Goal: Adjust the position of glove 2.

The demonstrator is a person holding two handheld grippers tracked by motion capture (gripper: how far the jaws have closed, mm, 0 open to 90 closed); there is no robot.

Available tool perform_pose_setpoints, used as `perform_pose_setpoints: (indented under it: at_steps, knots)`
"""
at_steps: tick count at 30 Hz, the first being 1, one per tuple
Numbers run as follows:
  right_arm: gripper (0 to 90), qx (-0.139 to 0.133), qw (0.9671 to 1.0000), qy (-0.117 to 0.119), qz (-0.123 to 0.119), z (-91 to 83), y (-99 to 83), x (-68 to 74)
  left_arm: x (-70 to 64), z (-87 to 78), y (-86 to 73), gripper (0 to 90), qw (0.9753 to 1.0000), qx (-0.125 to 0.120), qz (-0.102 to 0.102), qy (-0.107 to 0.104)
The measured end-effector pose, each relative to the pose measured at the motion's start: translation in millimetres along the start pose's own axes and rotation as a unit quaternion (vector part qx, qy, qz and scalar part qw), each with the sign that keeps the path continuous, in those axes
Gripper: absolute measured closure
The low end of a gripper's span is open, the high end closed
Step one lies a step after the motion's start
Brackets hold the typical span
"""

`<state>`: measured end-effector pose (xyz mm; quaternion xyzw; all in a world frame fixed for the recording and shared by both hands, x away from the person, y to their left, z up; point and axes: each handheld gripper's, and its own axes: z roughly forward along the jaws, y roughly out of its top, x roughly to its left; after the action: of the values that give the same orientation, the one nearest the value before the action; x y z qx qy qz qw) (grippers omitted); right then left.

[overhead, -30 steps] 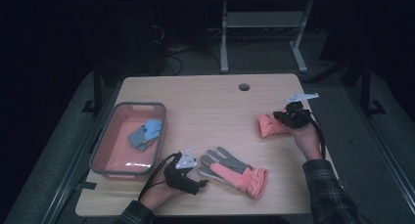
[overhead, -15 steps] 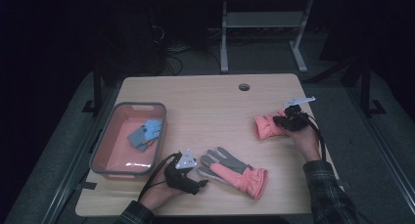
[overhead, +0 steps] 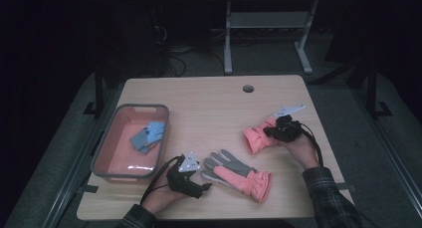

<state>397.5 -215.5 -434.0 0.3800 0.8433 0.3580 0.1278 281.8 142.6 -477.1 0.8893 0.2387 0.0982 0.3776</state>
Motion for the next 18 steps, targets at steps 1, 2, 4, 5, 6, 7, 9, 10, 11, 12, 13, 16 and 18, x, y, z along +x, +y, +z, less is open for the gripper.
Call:
perform_pose_setpoints:
  at_steps: [1,2,4,5,6,7,9,10,11,12,13,16,18]
  knots:
    - [89.9,-0.009,1.0000,0.003,-0.001,-2.1,3.2,1.2,-0.1,0.0,0.0,12.4,1.0000,0.000,0.000,0.000]
    - [89.9,-0.018,0.9998,0.008,0.004,-4.2,7.2,2.7,0.0,0.0,0.0,12.4,1.0000,0.000,0.000,0.000]
    - [89.9,-0.033,0.9993,0.017,0.002,-4.5,16.7,5.8,0.0,0.0,0.0,12.4,1.0000,0.000,0.000,0.000]
    - [89.9,-0.032,0.9993,0.018,-0.001,-2.5,22.0,7.7,0.4,-0.3,0.0,12.4,1.0000,0.003,0.003,0.001]
    - [89.9,-0.033,0.9993,0.017,0.001,0.6,27.1,9.2,0.4,-0.3,0.0,12.4,1.0000,0.002,0.003,0.001]
    - [89.9,-0.032,0.9993,0.018,0.001,4.7,31.8,8.9,0.3,-0.3,0.0,12.4,1.0000,0.002,0.002,0.001]
    - [89.9,-0.029,0.9994,0.014,0.007,14.0,38.7,7.4,0.2,-0.4,-0.1,12.4,1.0000,0.002,0.002,0.001]
    - [89.9,-0.023,0.9995,0.016,0.012,21.2,42.3,5.5,0.2,-0.4,-0.2,12.4,1.0000,0.002,0.002,0.001]
    - [89.9,-0.018,0.9996,0.015,0.016,25.4,44.0,4.8,0.1,-0.4,-0.2,12.4,1.0000,0.002,0.002,0.001]
    - [89.9,-0.010,0.9998,0.011,0.015,32.0,46.1,3.1,0.2,-0.4,-0.2,12.4,1.0000,0.002,0.002,0.000]
    - [89.9,-0.004,0.9998,0.008,0.016,36.5,46.6,2.2,0.2,-0.5,-0.2,12.4,1.0000,0.002,0.002,0.000]
    - [89.9,0.014,0.9996,0.009,0.023,45.4,43.4,0.6,0.2,-0.4,-0.2,12.4,1.0000,0.002,0.002,0.000]
    - [89.9,0.021,0.9994,0.012,0.025,48.3,39.2,1.7,-0.2,-0.2,-0.3,12.4,1.0000,0.000,0.000,0.000]
